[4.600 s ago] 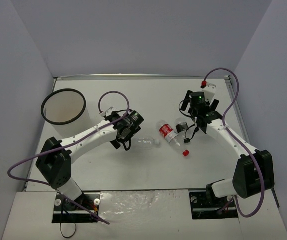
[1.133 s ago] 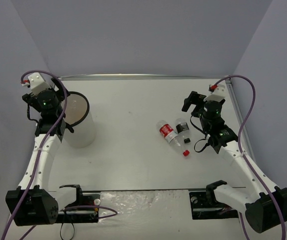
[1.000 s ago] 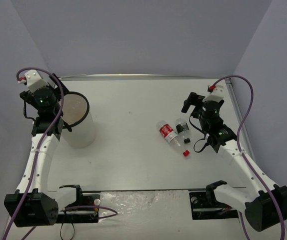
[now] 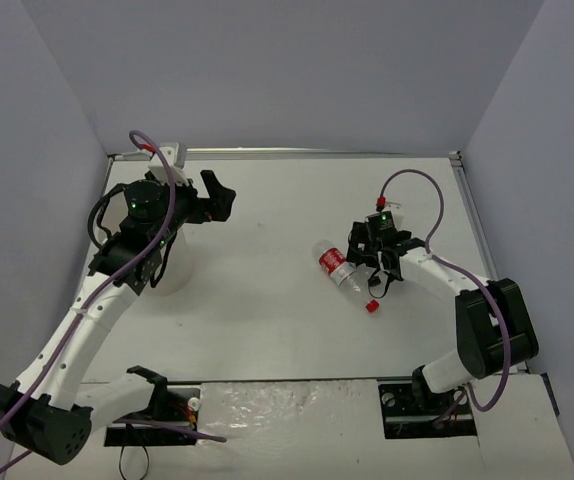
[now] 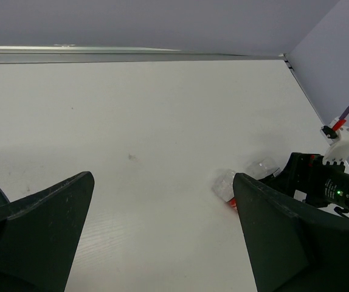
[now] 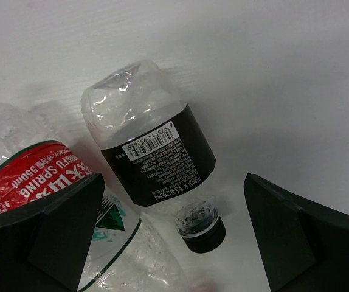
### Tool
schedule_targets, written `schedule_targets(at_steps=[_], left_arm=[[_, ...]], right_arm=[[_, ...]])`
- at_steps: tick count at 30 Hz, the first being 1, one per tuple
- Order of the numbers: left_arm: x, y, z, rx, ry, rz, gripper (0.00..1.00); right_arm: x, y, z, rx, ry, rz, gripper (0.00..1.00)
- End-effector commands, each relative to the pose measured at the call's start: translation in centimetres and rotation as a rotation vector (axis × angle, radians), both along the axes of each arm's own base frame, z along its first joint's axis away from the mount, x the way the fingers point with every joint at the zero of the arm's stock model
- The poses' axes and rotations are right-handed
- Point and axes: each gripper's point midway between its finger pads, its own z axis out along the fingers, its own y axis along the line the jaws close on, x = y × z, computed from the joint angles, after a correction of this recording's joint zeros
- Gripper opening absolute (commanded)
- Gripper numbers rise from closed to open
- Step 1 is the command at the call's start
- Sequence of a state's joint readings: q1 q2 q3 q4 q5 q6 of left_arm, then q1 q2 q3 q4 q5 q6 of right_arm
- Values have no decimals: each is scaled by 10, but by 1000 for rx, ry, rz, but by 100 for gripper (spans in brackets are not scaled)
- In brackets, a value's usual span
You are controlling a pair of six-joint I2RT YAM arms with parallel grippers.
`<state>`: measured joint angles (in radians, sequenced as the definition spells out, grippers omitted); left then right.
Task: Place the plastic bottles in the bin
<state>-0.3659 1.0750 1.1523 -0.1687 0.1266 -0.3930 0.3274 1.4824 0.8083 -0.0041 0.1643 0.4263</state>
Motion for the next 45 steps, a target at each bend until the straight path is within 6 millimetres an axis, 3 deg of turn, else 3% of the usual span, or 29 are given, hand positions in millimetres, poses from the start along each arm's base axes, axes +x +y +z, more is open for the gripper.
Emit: schedule_targets(at_steps=[1, 7, 12, 18, 22, 26, 31, 34, 35, 38, 42, 45], left_arm=[[1, -10, 27, -23, -87, -48, 97], [7, -16, 19, -44, -64, -59, 97], [13, -27, 11, -58, -40, -89, 97], [14, -35, 7, -73, -17, -116, 97], [14, -42, 0, -94, 7, -131, 97], [16, -57, -8, -137, 46, -166, 97], [12, -94, -10, -215, 82, -292, 97], [8, -120, -15, -244, 106, -364, 97], [5, -125, -14, -249, 104, -379, 97], [-7, -154, -14, -295, 139, -478, 97], [-20, -180, -7, -331, 138, -541, 97], [-19, -187, -13, -326, 143, -509, 97]], right_arm=[[-1, 1, -10, 13, 17, -2, 95], [-11, -2, -23, 14, 53, -1, 79], [-18, -3, -32, 17, 73, 0, 76], [-8, 1, -26, 21, 45, 19, 48], [0, 0, -7, 10, -12, 34, 37], [15, 12, 35, 37, -129, 112, 29], [24, 57, 96, 94, -317, 386, 30], [14, 102, 124, 158, -410, 602, 33], [12, 107, 128, 163, -424, 623, 34], [-14, 156, 148, 231, -506, 856, 33], [-23, 177, 162, 305, -548, 923, 33], [-29, 185, 173, 330, -583, 951, 32]])
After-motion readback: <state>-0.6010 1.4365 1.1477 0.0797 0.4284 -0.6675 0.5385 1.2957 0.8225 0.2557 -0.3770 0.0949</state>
